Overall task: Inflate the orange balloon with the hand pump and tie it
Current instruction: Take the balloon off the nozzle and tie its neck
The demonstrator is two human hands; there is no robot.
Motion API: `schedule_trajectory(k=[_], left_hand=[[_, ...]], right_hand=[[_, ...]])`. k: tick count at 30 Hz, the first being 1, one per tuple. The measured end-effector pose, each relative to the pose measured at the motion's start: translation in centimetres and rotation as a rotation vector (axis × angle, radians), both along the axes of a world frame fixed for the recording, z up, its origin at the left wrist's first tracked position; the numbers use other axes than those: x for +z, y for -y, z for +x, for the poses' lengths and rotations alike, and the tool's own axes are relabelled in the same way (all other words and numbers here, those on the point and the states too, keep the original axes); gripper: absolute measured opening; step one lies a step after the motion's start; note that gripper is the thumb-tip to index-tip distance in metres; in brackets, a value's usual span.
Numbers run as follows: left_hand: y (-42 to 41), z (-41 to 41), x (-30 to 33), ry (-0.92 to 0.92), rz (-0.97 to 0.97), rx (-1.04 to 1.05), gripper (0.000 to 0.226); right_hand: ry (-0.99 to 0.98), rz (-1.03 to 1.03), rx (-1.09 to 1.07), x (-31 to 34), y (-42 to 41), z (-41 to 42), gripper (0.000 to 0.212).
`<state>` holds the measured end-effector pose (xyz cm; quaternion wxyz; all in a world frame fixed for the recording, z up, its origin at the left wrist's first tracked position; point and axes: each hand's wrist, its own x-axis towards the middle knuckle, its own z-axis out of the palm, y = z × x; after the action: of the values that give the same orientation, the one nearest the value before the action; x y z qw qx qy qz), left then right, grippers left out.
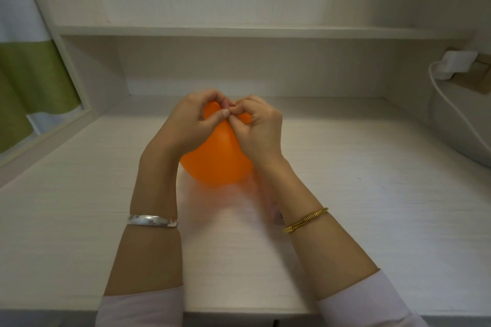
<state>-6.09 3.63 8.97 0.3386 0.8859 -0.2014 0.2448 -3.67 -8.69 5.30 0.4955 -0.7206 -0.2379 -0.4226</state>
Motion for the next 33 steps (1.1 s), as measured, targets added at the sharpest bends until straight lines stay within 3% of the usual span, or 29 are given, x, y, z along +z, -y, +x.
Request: schedule_trajectory(k=[5, 10, 12, 16, 20, 25, 30, 33], left_hand=[[-0.1, 0.3, -0.8, 0.009, -0.103, 0.035, 0.023], [-0.7, 0.6, -1.4, -0.127, 0.079, 0.197, 0.075], [-0.8, 0.7, -1.6, -0.126, 0.094, 0.181, 0.07], [-0.5, 0.6, -1.6, -0.037, 0.0, 0.094, 0.039], [-0.2, 1.1, -2.0, 0.011, 0.0, 0.112, 0.031], [-0.2, 2.1, -3.0, 0.007, 0.018, 0.157, 0.051], [-0.4, 2.5, -3.6, 0.004, 0.044, 0.155, 0.073], [-0.7, 2.9, -3.8, -0.032, 0.08, 0.255, 0.09]], right_hand=[[-0.17, 0.113, 0.127, -0.5, 0.7, 0.9, 0.004], [-0.285, 0.178, 0.244, -0.9, 1.1, 1.0, 0.004], [-0.34, 0.213, 0.326, -0.8, 1.2, 0.8, 0.007], [-0.441, 0.282, 0.471, -0.3, 1.7, 0.6, 0.02], [-0.59, 0.334, 0.495, -0.4, 2.0, 0.5, 0.015], [-0.698, 0.455, 0.496, -0.7, 2.6, 0.5, 0.017], [-0.568, 0.261, 0.333, -1.3, 2.3, 0.5, 0.02], [-0.433, 0.116, 0.165, -1.6, 2.0, 0.3, 0.01]])
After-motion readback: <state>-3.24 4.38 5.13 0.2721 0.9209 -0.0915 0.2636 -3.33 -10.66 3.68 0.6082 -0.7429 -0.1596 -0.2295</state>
